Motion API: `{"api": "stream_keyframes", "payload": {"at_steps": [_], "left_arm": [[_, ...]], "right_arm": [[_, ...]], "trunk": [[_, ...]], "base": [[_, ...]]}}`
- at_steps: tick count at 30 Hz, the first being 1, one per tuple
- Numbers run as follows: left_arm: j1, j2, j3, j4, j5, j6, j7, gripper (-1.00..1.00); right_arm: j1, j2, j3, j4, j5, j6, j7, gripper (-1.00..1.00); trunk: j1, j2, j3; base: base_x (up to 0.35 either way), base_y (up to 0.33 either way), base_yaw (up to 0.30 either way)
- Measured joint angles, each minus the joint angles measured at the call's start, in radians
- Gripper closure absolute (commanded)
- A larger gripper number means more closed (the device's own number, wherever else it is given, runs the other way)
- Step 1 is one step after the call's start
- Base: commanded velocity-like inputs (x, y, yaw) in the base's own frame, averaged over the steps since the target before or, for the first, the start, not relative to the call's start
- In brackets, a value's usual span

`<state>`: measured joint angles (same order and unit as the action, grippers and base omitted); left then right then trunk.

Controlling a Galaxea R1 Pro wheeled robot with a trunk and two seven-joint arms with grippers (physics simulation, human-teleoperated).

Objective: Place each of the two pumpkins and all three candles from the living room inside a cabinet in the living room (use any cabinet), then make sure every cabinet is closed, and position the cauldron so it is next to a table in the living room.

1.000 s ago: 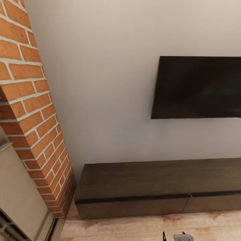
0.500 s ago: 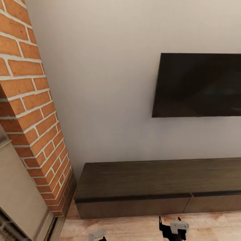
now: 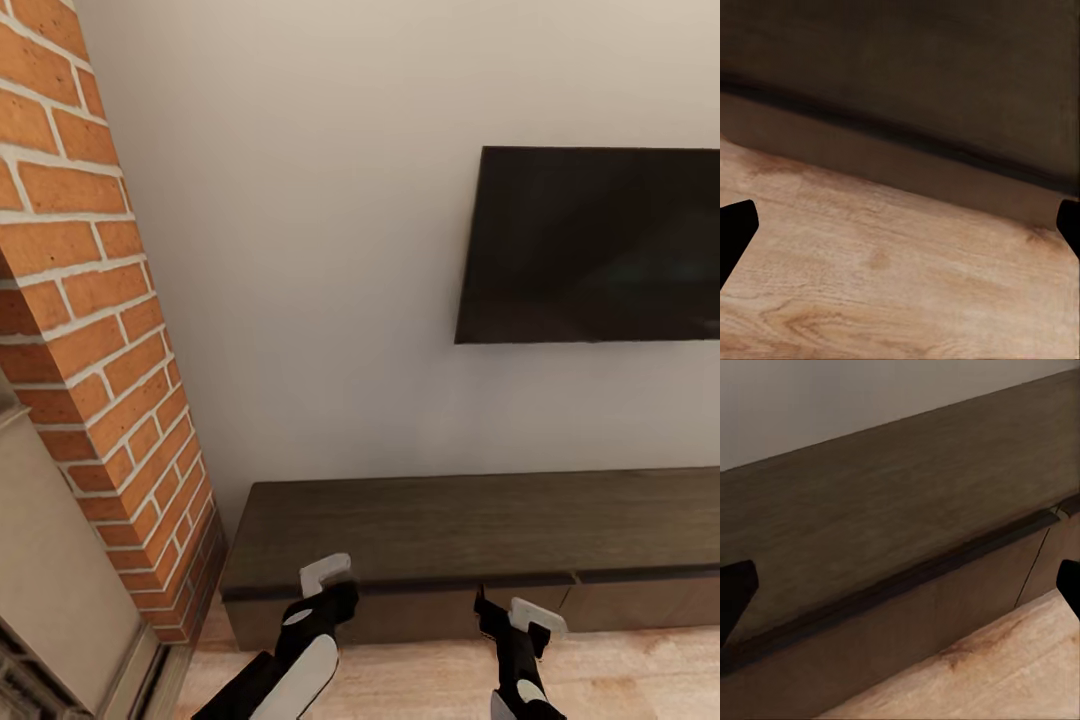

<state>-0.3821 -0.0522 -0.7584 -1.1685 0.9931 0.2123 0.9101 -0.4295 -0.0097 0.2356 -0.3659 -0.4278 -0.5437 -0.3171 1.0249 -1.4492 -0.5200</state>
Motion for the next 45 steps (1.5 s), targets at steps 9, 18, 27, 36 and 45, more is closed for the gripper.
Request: {"api": "stream_keyframes", "payload": {"at_steps": [9, 18, 27, 36, 45], "left_arm": [[0.0, 0.152, 0.097, -0.24, -0.015, 0.053, -0.004, -1.0], [0.0, 0.312, 0.1, -0.425, 0.191, 0.166, -0.058, -1.0], [0.0, 0.497, 0.101, -0.447, 0.345, 0.222, -0.493, -1.0], [0.0, 0.505, 0.098, -0.446, 0.344, 0.179, -0.506, -1.0], [0.0, 0.505, 0.095, -0.444, 0.346, 0.181, -0.506, -1.0]], "right_arm": [[-0.099, -0.013, -0.002, -0.024, -0.289, 0.153, 0.124, -1.0], [-0.202, -0.078, -0.012, -0.02, -0.657, 0.36, 0.433, -1.0], [-0.201, -0.084, -0.014, 0.04, -0.68, 0.362, 0.679, -1.0], [-0.198, -0.095, -0.014, 0.042, -0.682, 0.364, 0.8, -1.0], [-0.198, -0.099, -0.014, 0.042, -0.681, 0.361, 0.804, -1.0]], "trunk": [[0.034, -0.063, -0.028], [0.069, -0.126, -0.057], [0.104, -0.189, -0.085], [0.138, -0.252, -0.113], [0.173, -0.315, -0.141]], "base": [[0.0, 0.0, 0.0], [0.0, 0.0, 0.0], [0.0, 0.0, 0.0], [0.0, 0.0, 0.0], [-0.127, 0.0, 0.0]]}}
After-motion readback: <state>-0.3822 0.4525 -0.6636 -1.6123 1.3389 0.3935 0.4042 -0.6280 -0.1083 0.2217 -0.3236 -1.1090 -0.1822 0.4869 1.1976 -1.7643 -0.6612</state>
